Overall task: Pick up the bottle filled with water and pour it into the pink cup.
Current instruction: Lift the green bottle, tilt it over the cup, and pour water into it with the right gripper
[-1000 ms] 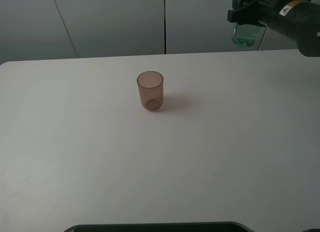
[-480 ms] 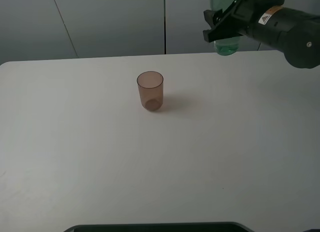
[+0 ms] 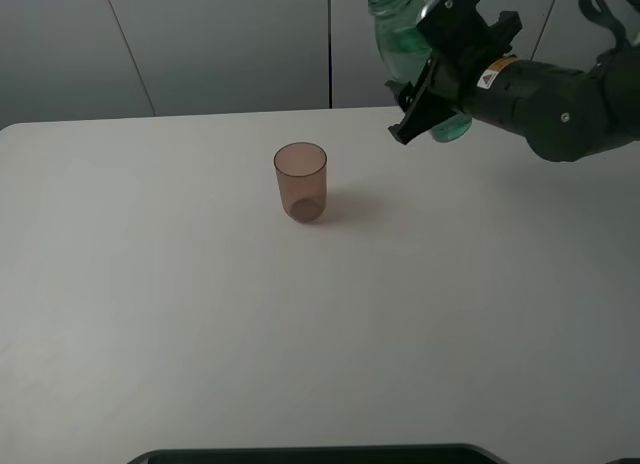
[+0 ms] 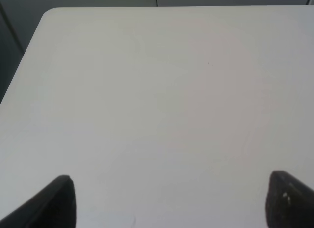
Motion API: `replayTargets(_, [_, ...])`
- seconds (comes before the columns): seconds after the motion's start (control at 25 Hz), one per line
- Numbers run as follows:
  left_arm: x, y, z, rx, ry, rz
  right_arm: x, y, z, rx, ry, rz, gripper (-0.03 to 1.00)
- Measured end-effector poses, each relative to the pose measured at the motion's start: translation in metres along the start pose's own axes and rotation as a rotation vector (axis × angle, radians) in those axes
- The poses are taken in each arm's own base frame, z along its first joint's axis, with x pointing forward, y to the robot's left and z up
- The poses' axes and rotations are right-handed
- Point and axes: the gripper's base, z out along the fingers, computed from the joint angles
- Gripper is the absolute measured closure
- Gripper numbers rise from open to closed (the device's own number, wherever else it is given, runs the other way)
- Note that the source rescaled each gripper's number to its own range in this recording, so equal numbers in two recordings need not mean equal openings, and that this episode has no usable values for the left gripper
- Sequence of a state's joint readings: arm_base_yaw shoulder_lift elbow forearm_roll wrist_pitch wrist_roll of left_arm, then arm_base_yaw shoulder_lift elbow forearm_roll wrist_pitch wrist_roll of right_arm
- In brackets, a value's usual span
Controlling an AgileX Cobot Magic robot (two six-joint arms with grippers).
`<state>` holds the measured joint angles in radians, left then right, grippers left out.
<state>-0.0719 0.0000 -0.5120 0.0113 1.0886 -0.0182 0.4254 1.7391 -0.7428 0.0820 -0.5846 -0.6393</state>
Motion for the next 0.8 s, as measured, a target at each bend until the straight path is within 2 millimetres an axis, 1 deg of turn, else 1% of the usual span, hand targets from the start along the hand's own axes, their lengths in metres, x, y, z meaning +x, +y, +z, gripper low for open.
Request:
replayTargets(0.24, [0.000,0.000,0.000,0.000,0.000,0.000,0.009,0.007,0.005,-0.001,0.049,-0.130,0.97])
replayTargets(0.44, [0.000,0.000,0.000,0.000,0.000,0.000,0.014,0.007,0.007,0.014,0.081,-0.195,0.97])
replayTargets(0.64, [0.000,0.000,0.000,0.000,0.000,0.000,0.019,0.008,0.009,0.012,0.099,-0.313,0.97])
replayTargets(0.8, [0.000,0.000,0.000,0.000,0.000,0.000,0.020,0.007,0.010,0.016,0.113,-0.375,0.97])
